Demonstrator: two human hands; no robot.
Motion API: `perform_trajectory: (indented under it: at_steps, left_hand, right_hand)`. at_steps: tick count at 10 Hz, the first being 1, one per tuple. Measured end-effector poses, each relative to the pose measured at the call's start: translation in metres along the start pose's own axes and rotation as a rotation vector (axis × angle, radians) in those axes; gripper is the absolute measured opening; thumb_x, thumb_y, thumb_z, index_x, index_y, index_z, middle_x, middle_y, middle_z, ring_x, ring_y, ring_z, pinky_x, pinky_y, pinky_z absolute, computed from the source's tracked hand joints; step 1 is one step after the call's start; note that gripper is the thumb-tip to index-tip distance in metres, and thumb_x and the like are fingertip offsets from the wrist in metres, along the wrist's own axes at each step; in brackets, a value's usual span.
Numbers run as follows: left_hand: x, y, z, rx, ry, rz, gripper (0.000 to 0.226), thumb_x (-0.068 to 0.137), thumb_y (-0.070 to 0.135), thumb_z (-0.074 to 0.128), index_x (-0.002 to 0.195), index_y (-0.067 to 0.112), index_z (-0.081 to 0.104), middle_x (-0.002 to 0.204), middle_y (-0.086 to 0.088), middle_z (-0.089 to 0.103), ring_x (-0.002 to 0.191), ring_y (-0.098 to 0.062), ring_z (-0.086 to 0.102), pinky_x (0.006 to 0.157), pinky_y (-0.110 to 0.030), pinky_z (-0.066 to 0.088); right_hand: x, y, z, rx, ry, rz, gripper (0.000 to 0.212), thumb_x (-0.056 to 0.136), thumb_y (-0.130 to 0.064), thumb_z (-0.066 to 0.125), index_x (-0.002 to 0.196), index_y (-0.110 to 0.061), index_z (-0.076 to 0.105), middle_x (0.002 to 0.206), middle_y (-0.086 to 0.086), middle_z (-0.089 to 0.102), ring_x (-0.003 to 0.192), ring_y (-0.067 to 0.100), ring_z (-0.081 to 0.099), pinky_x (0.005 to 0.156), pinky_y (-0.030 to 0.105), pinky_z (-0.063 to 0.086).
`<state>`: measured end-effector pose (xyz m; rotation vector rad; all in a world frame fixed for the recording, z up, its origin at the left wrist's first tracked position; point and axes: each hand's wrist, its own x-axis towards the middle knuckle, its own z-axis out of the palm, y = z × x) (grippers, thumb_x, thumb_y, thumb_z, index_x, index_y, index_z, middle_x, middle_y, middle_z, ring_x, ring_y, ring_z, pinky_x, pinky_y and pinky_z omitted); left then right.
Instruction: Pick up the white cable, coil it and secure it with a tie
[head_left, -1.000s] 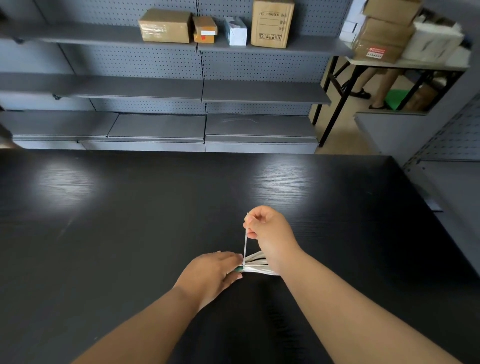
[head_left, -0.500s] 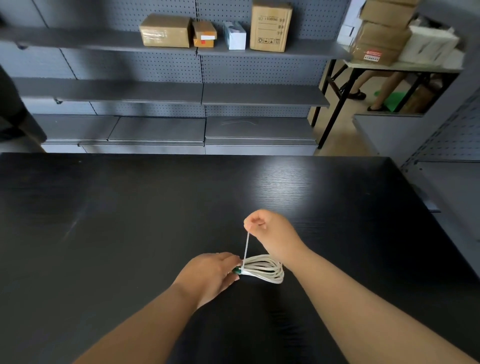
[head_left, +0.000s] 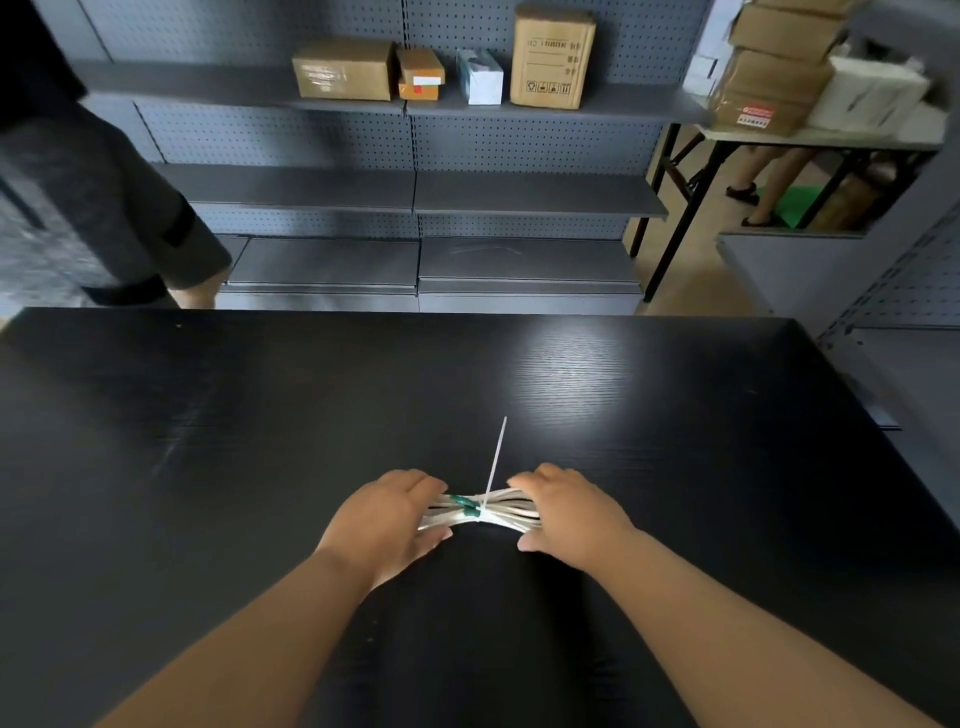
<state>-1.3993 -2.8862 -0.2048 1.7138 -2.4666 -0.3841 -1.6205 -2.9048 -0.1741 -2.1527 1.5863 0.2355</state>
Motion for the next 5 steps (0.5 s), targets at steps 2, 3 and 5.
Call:
perform_trajectory:
  at_steps: [2, 3, 5]
  left_hand:
    - [0.010, -0.009, -0.010, -0.029, 0.061, -0.153, 0.043, 0.085, 0.047, 0.056, 0.123, 0.028, 0.051, 0.122, 0.009, 0.055, 0.114, -0.015, 0.050, 0.092, -0.028, 0.042]
    - [0.012, -0.010, -0.012, -0.048, 0.061, -0.186, 0.038, 0.085, 0.047, 0.056, 0.119, 0.028, 0.052, 0.119, 0.010, 0.055, 0.111, -0.014, 0.050, 0.088, -0.027, 0.041]
    - [0.007, -0.010, -0.025, -0.084, 0.045, -0.254, 0.044, 0.086, 0.049, 0.054, 0.124, 0.028, 0.049, 0.125, 0.010, 0.053, 0.115, -0.014, 0.050, 0.091, -0.027, 0.041]
  right_hand:
    - [0.019, -0.011, 0.003, 0.090, 0.132, 0.090, 0.061, 0.083, -0.028, 0.065, 0.137, -0.030, 0.036, 0.131, 0.000, 0.044, 0.118, 0.023, 0.044, 0.095, 0.038, 0.043]
    - [0.025, -0.012, 0.006, 0.116, 0.171, 0.097, 0.061, 0.084, -0.026, 0.064, 0.137, -0.030, 0.036, 0.131, 0.000, 0.043, 0.118, 0.023, 0.044, 0.094, 0.038, 0.044]
    - [0.015, -0.008, -0.007, 0.197, 0.162, 0.110, 0.070, 0.079, -0.031, 0.069, 0.140, -0.025, 0.035, 0.136, 0.002, 0.042, 0.125, 0.022, 0.041, 0.104, 0.034, 0.037]
